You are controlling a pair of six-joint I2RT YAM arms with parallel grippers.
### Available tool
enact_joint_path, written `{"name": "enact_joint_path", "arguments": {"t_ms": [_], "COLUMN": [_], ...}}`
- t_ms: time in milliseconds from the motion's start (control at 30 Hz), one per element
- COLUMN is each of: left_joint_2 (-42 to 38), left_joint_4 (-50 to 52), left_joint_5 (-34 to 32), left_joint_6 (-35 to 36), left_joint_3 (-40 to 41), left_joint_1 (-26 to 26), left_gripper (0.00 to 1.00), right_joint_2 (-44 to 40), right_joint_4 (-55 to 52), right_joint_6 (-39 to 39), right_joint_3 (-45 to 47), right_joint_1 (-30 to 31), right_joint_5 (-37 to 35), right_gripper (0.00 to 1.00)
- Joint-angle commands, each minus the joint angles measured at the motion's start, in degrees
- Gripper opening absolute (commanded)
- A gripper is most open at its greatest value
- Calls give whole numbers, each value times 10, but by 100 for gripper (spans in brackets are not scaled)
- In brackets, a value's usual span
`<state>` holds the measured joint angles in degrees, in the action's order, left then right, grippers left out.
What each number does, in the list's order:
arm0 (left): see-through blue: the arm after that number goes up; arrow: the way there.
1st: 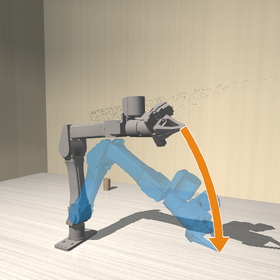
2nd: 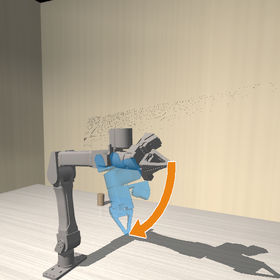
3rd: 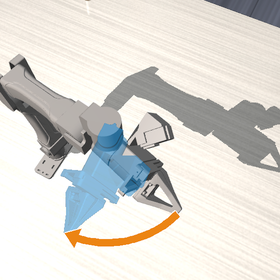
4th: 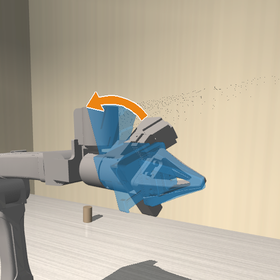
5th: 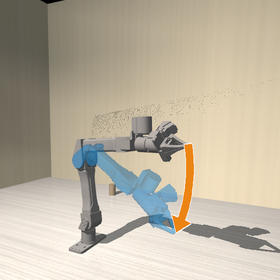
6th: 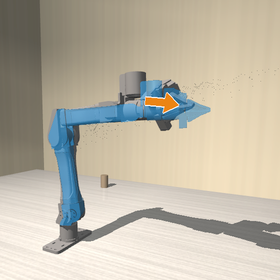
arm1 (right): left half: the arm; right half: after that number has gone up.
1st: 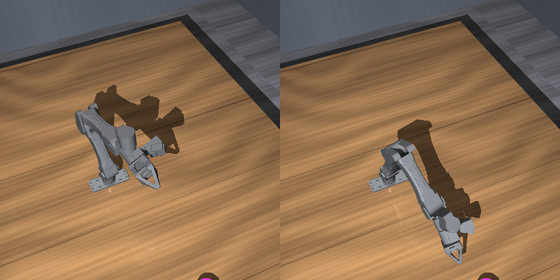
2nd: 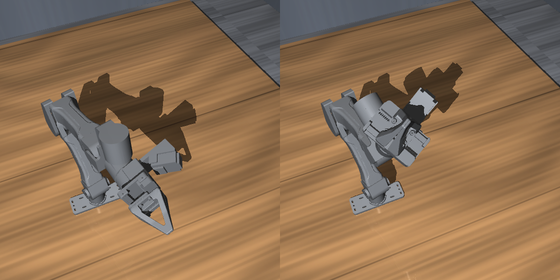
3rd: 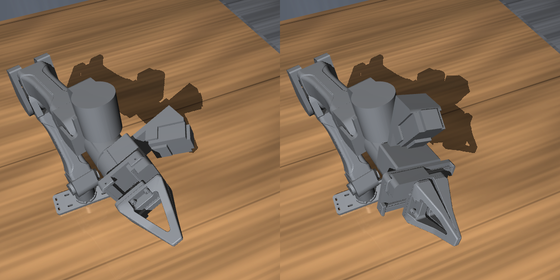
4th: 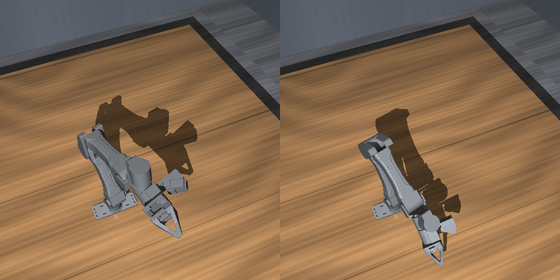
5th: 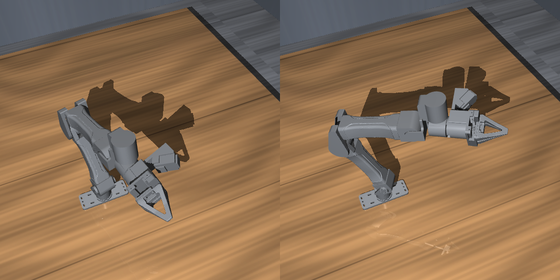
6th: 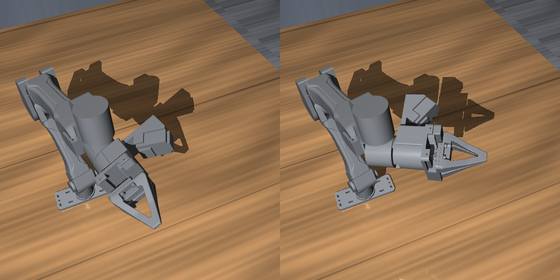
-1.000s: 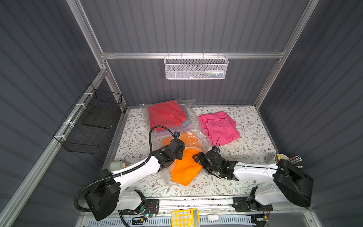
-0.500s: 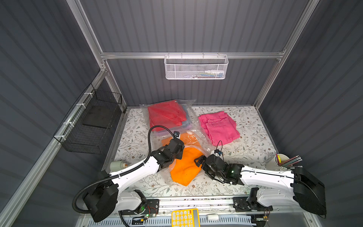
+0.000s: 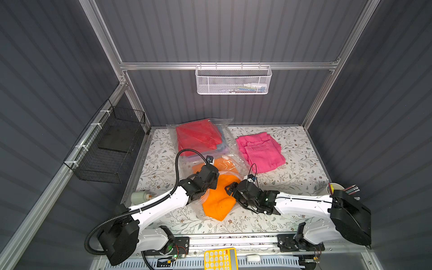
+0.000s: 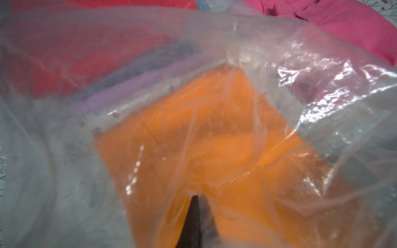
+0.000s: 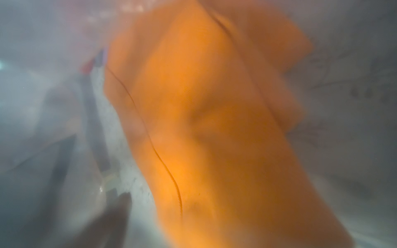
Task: Take the trousers out of the vacuum bag
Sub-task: Take out the trousers from the vacuum bag.
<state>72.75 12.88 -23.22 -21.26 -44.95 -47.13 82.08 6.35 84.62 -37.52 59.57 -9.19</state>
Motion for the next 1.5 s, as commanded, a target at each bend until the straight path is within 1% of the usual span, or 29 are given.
{"name": "enact_joint_path", "arguments": {"t_ms": [0, 233, 567, 600, 633, 700, 733, 800, 900, 1000, 1100, 1133, 1167, 1200, 1233, 1333, 1467], "left_joint_2": [-11, -12, -12, -13, -13, -15, -15, -16, -16, -15, -13, -12, -12, -11, -11, -10, -10], "left_joint_4": [5, 8, 10, 10, 10, 12, 12, 12, 14, 13, 13, 13, 13, 13, 15, 17, 21], "left_joint_5": [8, 7, 6, 6, 6, 6, 6, 5, 4, 2, 3, 3, 3, 3, 2, 1, -1], "left_joint_6": [-8, -6, -6, -6, -8, -8, -8, -9, -9, -10, -10, -10, -10, -10, -10, -10, -11], "left_joint_3": [-15, -16, -15, -16, -16, -15, -16, -15, -15, -16, -18, -18, -19, -19, -19, -20, -20], "left_joint_1": [3, 4, 3, 3, 3, 3, 3, 3, 3, 4, 3, 3, 3, 3, 3, 3, 3], "left_gripper": [0, 0, 0, 0, 0, 0, 0, 0, 0, 0, 0, 0, 0, 0, 0, 0, 0], "right_joint_2": [29, 77, 128, 134, 138, 142, 143, 139, 140, 153, 171, 177, 181, 186, 189, 194, 193], "right_joint_4": [25, 66, 134, 142, 157, 179, 185, 187, 189, 194, 210, 213, 217, 220, 220, 223, 227], "right_joint_6": [10, -4, -30, -31, -33, -38, -43, -47, -54, -54, -50, -50, -52, -55, -57, -66, -79], "right_joint_3": [-5, -27, -32, -33, -31, -30, -32, -33, -35, -39, -40, -41, -42, -44, -47, -55, -60], "right_joint_1": [-10, -36, -73, -74, -75, -75, -75, -74, -70, -67, -67, -67, -68, -68, -68, -71, -74], "right_joint_5": [16, 3, -20, -20, -18, -13, -10, -10, -13, -10, -10, -12, -14, -15, -15, -13, -10], "right_gripper": [88, 92, 92, 91, 88, 78, 72, 64, 57, 58, 69, 71, 71, 68, 62, 42, 23]}}
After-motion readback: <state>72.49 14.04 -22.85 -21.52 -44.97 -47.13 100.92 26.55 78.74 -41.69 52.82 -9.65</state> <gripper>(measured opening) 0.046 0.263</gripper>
